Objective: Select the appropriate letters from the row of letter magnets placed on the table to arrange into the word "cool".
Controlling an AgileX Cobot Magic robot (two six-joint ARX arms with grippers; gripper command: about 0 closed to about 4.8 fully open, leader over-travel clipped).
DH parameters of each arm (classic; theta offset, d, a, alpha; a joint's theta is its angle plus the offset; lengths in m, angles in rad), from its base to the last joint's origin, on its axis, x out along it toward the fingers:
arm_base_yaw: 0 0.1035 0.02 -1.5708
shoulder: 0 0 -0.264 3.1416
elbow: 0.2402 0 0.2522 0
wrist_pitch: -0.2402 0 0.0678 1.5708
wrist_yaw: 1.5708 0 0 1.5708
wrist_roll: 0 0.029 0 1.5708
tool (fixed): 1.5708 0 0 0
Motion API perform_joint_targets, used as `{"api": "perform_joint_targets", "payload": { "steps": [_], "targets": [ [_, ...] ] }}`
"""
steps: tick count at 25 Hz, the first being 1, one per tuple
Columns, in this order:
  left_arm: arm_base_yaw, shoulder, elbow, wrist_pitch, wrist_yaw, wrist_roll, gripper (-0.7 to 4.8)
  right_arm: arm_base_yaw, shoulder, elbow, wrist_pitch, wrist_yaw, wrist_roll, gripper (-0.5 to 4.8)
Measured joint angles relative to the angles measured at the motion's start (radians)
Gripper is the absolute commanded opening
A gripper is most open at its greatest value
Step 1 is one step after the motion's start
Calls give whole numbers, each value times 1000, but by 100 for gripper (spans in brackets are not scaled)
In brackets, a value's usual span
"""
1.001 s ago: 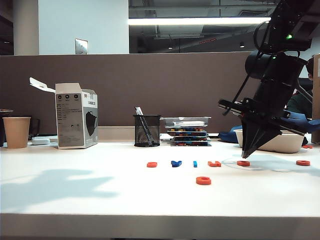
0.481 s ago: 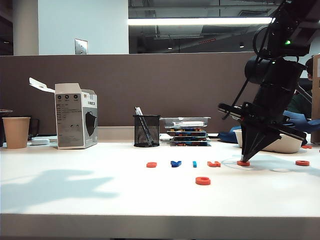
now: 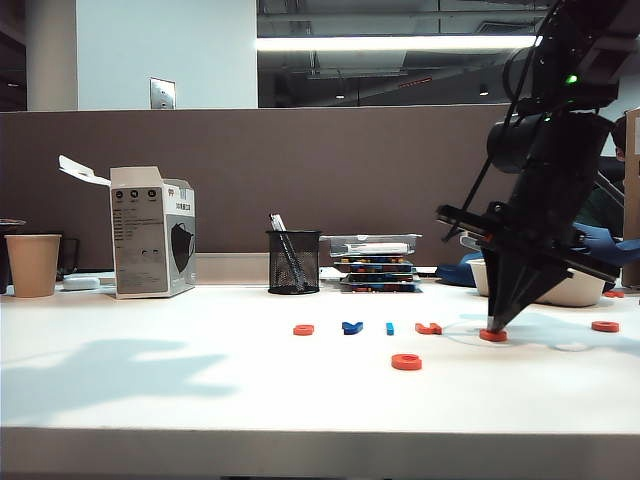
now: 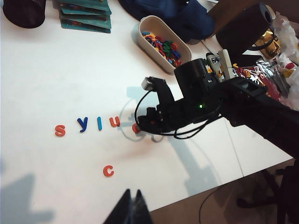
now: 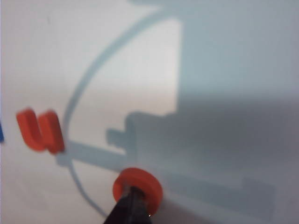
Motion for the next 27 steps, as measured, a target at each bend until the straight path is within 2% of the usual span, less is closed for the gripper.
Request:
{"api": "perform_joint_targets", "payload": {
  "steps": [7, 11, 23, 27],
  "targets": [
    [0, 0, 0, 1, 0, 0, -3, 9, -110, -162, 18, -16, 0, -5],
    [0, 0, 0, 2, 0, 0, -3, 45, -186, -276, 89, -10, 29, -5],
    [0, 0, 0, 2, 0, 0, -3, 185, -187, -284, 125, -14, 109, -5],
    [0, 0, 0, 2, 0, 0, -3, 191, -186, -285, 133, -33, 130, -5]
  ]
}}
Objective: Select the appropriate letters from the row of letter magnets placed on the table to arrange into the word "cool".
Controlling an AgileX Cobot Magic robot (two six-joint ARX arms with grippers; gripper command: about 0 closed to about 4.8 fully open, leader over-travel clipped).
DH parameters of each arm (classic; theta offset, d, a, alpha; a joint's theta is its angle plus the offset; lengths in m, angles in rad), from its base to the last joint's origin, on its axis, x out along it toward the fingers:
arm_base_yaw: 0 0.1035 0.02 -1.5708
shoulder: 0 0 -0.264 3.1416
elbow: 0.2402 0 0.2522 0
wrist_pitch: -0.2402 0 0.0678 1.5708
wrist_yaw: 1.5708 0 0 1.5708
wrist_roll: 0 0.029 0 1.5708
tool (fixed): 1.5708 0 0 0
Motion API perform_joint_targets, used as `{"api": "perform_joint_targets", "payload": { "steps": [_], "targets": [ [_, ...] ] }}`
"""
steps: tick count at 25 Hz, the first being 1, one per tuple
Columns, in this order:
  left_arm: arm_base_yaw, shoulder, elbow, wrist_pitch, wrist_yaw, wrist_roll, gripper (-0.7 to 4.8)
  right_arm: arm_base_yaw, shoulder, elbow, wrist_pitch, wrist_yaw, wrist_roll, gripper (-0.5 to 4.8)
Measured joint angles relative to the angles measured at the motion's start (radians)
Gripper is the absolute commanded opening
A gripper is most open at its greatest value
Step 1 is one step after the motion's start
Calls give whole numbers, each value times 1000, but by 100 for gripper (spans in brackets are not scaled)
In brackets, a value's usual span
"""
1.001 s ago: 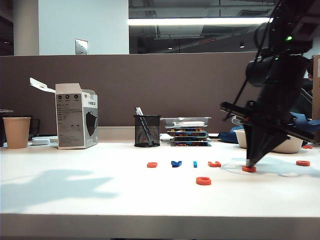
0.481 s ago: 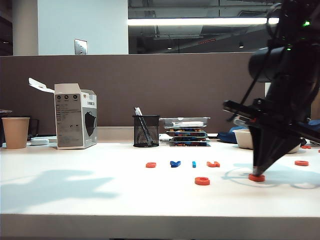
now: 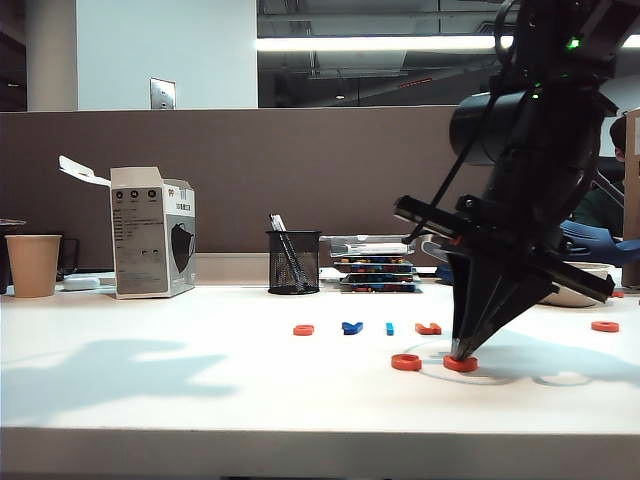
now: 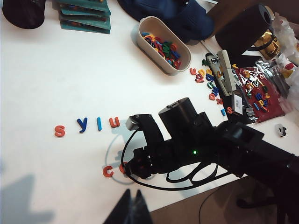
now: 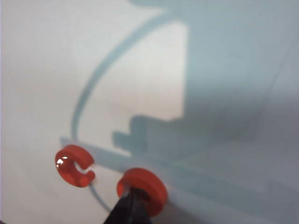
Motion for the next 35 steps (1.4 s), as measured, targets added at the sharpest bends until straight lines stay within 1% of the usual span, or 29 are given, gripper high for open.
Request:
{"api": "perform_joint_targets", "payload": {
  "steps": [22, 31, 35],
  "targets": [
    [0, 0, 0, 0, 0, 0, -3, -4, -5, -3, 6, -9, 4, -5],
    [0, 0, 0, 0, 0, 0, -3, -1, -35, -18, -1, 31, 4, -5],
    [0, 0, 0, 0, 0, 0, -3, -5, -37, -19, -6, 2, 4, -5]
  ]
}}
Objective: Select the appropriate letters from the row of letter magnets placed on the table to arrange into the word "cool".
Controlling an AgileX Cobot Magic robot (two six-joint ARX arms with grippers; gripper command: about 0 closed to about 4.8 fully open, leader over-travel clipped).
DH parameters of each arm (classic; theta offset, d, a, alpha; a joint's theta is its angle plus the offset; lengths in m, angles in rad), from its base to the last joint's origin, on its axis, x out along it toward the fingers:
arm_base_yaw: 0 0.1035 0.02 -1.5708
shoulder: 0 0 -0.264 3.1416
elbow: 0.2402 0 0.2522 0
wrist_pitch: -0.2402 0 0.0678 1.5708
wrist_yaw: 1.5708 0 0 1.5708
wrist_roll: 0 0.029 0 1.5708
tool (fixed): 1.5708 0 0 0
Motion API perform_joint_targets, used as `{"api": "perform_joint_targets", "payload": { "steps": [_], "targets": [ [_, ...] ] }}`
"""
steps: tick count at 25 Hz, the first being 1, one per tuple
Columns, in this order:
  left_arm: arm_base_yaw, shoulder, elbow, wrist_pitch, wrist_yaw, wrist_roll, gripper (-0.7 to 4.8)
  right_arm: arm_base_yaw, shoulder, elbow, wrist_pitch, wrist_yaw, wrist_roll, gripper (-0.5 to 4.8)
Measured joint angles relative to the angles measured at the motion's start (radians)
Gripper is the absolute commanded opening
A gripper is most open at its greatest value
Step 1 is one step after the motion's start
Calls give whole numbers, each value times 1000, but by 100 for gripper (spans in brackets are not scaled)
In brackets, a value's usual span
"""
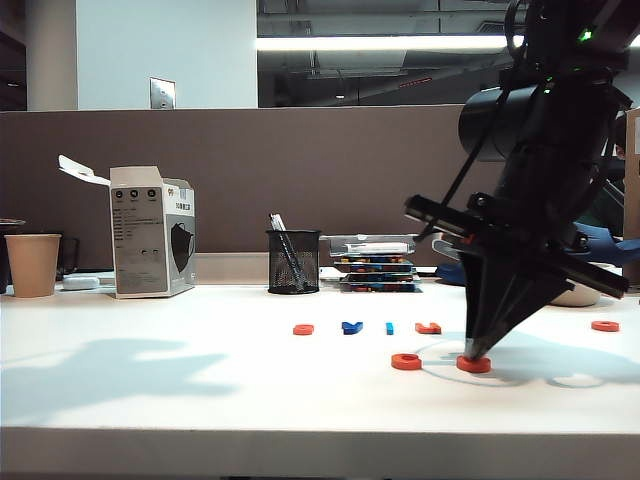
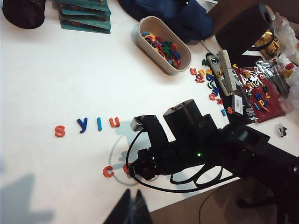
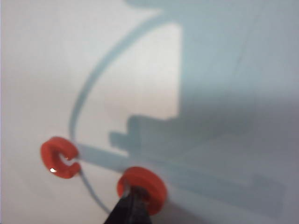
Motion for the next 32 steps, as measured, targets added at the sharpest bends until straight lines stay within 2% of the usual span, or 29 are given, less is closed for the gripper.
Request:
{"api": "perform_joint_targets", "payload": {
  "steps": [9, 16, 20, 24, 27, 29, 32],
  "targets": [
    [0, 0, 0, 0, 0, 0, -3, 0, -1, 7, 0, -16, -6, -5],
    [0, 0, 0, 0, 0, 0, -3, -1, -3, 106, -20, -23, -26, -5],
    [0, 0, 0, 0, 0, 0, -3, -25, -4, 202, -39, 39, -31, -5],
    [0, 0, 0, 0, 0, 0, -3, -101, -5, 251, -44, 108, -34, -5],
    [0, 0, 0, 0, 0, 0, -3, -198, -4, 254, -45, 121, -41, -5],
    [0, 0, 0, 0, 0, 0, -3, -309, -2, 254, -44, 150, -82, -5],
    [0, 0, 0, 0, 0, 0, -3, -369, 16, 254, -44, 157, -108, -5]
  ]
}}
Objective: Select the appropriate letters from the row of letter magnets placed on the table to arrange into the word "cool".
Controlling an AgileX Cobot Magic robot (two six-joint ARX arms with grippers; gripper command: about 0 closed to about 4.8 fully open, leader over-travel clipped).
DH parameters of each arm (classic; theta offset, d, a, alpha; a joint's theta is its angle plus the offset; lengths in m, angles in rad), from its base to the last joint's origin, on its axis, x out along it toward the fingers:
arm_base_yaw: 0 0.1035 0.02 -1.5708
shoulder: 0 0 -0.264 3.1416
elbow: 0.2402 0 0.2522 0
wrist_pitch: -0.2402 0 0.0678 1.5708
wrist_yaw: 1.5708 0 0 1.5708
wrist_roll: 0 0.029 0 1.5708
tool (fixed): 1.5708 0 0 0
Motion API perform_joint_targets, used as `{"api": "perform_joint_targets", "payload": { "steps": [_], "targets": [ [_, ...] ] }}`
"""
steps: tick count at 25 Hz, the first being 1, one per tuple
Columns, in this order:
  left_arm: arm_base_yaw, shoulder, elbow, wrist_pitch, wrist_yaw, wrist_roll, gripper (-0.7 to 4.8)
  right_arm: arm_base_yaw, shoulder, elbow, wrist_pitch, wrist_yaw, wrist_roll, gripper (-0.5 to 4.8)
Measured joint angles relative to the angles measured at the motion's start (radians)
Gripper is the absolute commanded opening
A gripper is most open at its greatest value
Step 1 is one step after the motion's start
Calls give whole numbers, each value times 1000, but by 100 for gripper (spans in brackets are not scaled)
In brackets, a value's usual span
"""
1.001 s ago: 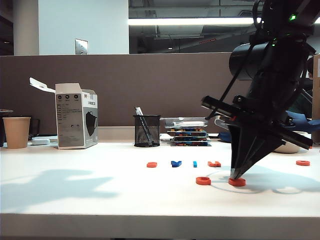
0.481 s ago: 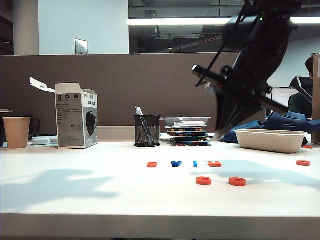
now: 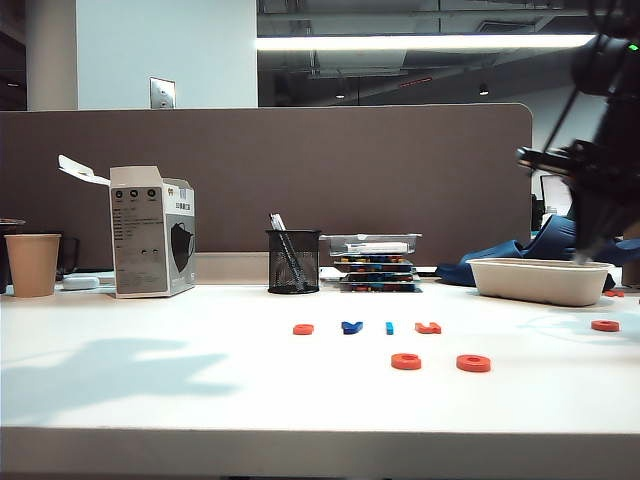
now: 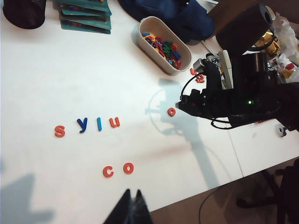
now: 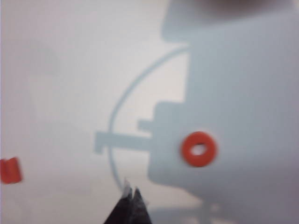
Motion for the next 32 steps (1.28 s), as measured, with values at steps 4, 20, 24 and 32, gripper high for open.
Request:
{"api": "perform_joint_targets", "payload": {
  "steps": [4, 20, 24, 32],
  "targets": [
    [0, 0, 0, -1, 0, 0, -3, -53, 27, 0, 0, -8, -22, -5],
    [0, 0, 0, -2, 0, 0, -3, -82, 144, 0, 56, -40, -54, -5],
    [0, 0, 0, -2, 0, 0, -3, -82, 156, 0, 66, -45, -54, -5],
    [0, 0, 0, -2, 0, 0, -3, -83, 167, 9, 59, -48, -54, -5]
  ]
}}
